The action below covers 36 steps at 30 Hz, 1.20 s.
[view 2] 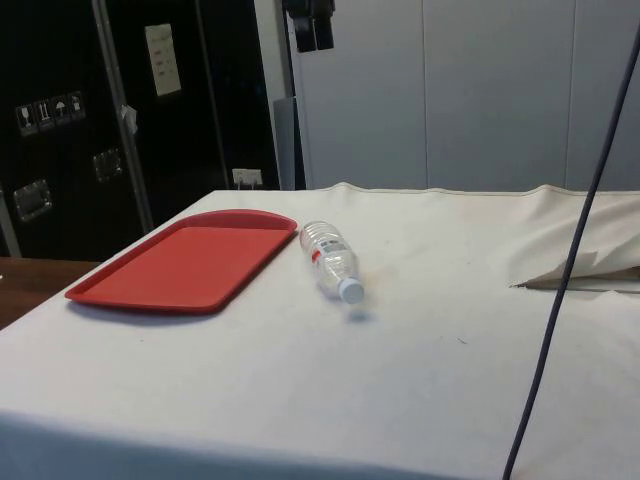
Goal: Place the bottle upright on the tray.
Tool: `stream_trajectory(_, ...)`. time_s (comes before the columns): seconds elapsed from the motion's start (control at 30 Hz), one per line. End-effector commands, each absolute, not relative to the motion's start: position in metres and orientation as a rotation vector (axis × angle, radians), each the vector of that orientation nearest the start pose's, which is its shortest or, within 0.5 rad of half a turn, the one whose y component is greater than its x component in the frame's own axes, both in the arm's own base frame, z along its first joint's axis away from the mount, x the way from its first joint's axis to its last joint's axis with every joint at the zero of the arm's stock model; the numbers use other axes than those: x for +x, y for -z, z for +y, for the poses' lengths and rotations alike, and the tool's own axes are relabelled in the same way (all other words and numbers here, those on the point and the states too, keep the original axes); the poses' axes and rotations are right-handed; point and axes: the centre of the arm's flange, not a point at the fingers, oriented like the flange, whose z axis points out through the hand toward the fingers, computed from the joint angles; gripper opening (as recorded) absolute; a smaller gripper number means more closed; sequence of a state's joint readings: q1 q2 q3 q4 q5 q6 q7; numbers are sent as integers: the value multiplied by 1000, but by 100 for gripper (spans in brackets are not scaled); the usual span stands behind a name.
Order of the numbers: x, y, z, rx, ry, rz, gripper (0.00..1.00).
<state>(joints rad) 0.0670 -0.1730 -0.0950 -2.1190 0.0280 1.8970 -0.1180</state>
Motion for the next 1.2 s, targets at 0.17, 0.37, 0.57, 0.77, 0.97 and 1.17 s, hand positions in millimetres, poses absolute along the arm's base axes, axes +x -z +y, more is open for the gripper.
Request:
stream_trajectory(0.17, 488, -485, -15, -3101, -67, -148, 100)
stream_trajectory(0.37, 485, -486, -15, -3106, -68, -161, 100)
stream_trajectory(0.57, 486, -485, -15, -3101, -70, -157, 100)
stream_trajectory(0.77, 486, -485, -15, -3102, -69, -159, 100)
stream_trajectory(0.97, 486, -483, -15, -3101, -69, -157, 100)
stream_trajectory(1.17, 485, -477, -15, -3103, -49, -155, 100)
